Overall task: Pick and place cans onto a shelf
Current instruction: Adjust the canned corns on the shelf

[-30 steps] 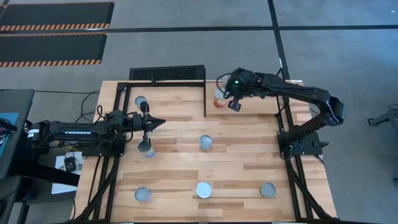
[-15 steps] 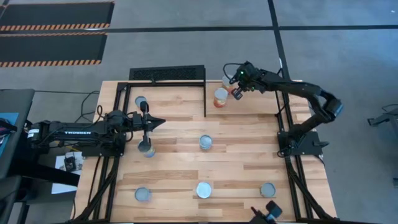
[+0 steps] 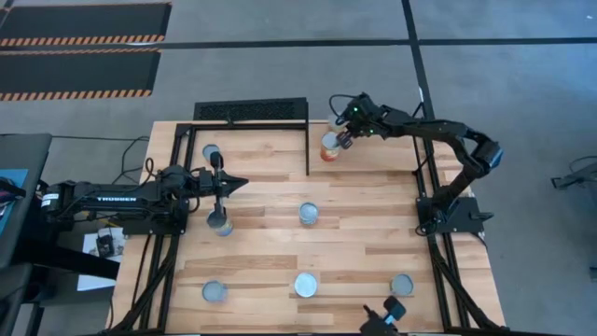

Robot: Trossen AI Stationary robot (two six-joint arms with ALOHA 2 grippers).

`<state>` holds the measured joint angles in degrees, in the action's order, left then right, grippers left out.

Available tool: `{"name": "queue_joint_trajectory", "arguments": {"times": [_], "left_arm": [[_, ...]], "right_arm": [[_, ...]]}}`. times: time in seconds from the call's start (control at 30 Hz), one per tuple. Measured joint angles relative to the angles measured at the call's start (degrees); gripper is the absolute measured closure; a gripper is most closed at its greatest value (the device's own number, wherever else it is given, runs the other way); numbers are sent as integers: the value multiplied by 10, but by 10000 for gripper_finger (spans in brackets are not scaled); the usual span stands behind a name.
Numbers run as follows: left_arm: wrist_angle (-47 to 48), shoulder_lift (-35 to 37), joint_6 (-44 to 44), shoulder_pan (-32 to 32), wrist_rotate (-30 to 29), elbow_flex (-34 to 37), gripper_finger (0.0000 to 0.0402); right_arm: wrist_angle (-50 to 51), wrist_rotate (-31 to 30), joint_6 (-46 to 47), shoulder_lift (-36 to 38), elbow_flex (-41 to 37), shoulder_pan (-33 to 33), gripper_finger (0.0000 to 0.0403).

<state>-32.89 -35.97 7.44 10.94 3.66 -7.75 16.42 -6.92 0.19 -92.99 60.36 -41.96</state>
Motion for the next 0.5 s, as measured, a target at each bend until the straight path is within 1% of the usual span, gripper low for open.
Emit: {"name": "queue_joint_trajectory", "arguments": {"times": [0.17,0.33,0.5], "left_arm": [[0,0,0,0,0,0,400],[0,0,0,0,0,0,400],[0,0,0,0,0,0,400]], "right_arm": [[-6,37,-3,0,0,0,398],[-23,43,-8,0,0,7,398],[-36,64,-20,0,0,12,398]]}}
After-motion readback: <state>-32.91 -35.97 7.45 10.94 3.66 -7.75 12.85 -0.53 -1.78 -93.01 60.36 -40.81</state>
